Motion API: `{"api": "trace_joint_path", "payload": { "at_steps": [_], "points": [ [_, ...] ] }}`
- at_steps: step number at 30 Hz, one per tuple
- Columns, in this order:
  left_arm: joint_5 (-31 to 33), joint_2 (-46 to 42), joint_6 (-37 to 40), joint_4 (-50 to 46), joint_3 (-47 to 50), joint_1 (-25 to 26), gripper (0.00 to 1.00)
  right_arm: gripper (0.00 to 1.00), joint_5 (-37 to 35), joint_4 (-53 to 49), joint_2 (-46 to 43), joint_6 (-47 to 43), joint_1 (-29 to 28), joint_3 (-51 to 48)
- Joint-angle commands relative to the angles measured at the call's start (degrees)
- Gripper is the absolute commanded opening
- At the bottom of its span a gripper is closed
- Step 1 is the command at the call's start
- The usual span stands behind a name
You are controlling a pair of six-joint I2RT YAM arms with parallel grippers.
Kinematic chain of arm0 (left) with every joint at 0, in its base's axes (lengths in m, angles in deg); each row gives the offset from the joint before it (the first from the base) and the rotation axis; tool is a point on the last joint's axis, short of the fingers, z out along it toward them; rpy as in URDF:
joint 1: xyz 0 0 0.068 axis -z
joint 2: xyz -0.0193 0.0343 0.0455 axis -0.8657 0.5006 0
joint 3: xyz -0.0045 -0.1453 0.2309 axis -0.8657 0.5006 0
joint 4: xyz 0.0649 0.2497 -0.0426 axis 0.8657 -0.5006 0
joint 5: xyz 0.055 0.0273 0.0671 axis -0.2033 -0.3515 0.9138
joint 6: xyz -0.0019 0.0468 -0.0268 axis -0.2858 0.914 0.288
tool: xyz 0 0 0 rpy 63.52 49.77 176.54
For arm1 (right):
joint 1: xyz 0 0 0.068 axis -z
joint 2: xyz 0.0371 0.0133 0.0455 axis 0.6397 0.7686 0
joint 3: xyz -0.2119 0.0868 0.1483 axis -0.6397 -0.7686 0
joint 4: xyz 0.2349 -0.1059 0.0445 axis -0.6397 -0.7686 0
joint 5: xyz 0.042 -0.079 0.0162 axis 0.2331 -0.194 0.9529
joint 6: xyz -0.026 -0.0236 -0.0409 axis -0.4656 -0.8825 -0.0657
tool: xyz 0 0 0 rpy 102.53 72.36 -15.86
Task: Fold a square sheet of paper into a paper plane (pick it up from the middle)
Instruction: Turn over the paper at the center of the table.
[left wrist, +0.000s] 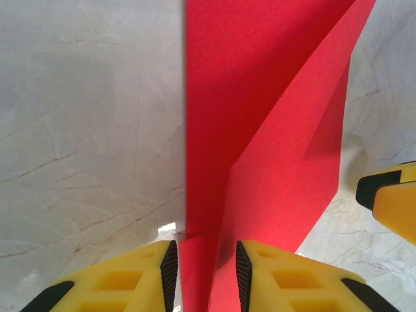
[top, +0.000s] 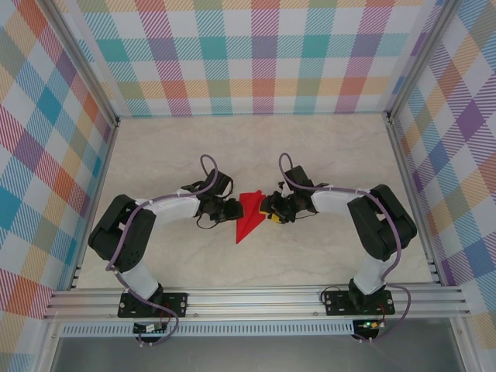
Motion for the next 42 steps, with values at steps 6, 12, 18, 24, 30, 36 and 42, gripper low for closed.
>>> {"api": "trace_joint_path", "payload": {
  "at_steps": [6,12,18,24,30,36,42],
  "points": [
    [-0.6,2.0,0.8,-1.1,-1.7,-0.1,0.32,0.43,2.1,2.0,3.3,0.7,-0.6,0.8],
    [-1.3,3.6,0.4,-0.4,-1.6,-0.1,0.32,0.43,3.5,4.0,3.9,1.3,-0.7,0.8],
    [-2.0,4.3,0.5,-0.2,-1.7,0.1,0.31,0.42,3.7,4.1,3.7,1.5,-0.7,1.5],
    [-3.3,4.9,0.6,0.0,-2.2,0.3,0.3,0.39,3.2,3.8,3.1,2.1,-0.7,1.8],
    [-3.9,5.4,0.8,-0.3,-2.6,0.6,0.3,0.4,2.8,3.4,4.1,2.2,-0.7,2.5],
    [-3.8,5.5,0.9,-0.5,-2.7,0.7,0.3,0.41,4.0,6.5,4.1,3.4,-0.8,2.4],
    [-2.4,5.3,0.7,-1.0,-2.7,0.7,0.28,0.43,3.9,6.7,4.1,3.4,-0.7,3.8]
  ]
}}
